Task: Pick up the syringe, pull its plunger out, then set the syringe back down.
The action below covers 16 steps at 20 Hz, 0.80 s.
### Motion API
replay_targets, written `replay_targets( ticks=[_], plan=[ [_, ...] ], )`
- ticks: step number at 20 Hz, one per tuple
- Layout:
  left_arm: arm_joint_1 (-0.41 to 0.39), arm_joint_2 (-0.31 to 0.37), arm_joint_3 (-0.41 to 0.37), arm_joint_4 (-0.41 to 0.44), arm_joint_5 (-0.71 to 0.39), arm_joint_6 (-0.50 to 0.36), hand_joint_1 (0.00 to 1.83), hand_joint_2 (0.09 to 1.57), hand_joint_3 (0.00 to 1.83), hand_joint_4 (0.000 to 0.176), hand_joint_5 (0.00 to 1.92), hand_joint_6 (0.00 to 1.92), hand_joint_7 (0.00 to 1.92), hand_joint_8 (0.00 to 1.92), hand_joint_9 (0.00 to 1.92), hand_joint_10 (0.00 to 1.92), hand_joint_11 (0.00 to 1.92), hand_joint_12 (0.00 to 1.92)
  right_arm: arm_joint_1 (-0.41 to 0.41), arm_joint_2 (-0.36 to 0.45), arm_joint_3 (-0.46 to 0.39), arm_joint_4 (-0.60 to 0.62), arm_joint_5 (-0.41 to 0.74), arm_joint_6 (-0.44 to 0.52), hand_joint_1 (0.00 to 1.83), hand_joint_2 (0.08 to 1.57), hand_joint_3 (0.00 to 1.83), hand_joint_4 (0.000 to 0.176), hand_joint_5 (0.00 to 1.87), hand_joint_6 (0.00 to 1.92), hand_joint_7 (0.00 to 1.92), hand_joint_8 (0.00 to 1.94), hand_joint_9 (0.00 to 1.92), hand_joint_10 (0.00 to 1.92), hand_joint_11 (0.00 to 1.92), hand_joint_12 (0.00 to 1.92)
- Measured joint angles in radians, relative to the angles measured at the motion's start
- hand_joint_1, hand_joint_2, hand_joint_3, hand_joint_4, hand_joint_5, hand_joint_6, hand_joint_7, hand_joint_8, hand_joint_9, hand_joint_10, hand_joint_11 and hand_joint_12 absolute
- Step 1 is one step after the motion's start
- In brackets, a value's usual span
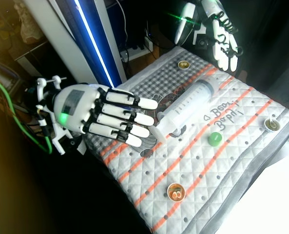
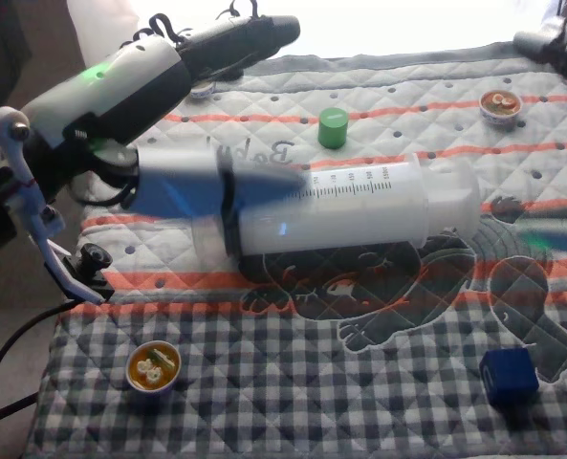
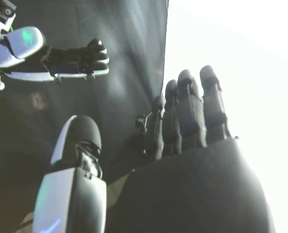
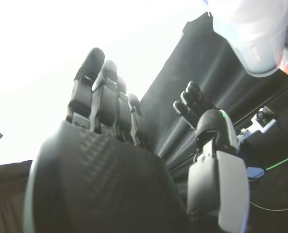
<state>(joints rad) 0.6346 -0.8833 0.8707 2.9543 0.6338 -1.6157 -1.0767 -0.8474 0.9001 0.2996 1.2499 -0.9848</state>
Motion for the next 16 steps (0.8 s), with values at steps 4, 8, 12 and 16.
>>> replay_targets(
  ticks=[4,8,12,16],
  plan=[
    [-0.047,-0.034,0.035,0.019,-0.065,-0.001,0.73,0.76,0.01,0.014,0.15,0.00,0.03,0.00,0.03,0.01,0.00,1.02,0.000,-0.003,0.000,0.003,0.003,0.000,0.85,0.81,0.01,0.061,0.34,0.00,0.29,0.00,0.26,0.01,0.00,0.75],
    [-0.114,-0.113,0.113,0.024,-0.200,0.030,0.85,0.74,0.00,0.000,0.13,0.00,0.04,0.00,0.05,0.02,0.00,0.98,0.000,-0.005,0.000,0.003,0.003,0.000,0.84,0.81,0.00,0.047,0.33,0.00,0.32,0.01,0.33,0.02,0.00,0.83],
    [-0.160,-0.205,0.180,0.031,-0.367,0.123,0.83,0.71,0.00,0.000,0.12,0.00,0.10,0.01,0.12,0.03,0.00,1.18,0.000,-0.005,0.002,0.005,0.007,0.005,0.84,0.84,0.01,0.031,0.30,0.00,0.33,0.00,0.33,0.01,0.00,0.74],
    [-0.160,-0.263,0.253,0.032,-0.476,0.124,0.82,0.68,0.00,0.000,0.11,0.00,0.10,0.00,0.10,0.01,0.00,1.11,0.001,-0.006,0.007,0.010,0.009,0.019,0.86,0.88,0.01,0.000,0.29,0.00,0.34,0.00,0.32,0.01,0.00,0.61]
  ],
)
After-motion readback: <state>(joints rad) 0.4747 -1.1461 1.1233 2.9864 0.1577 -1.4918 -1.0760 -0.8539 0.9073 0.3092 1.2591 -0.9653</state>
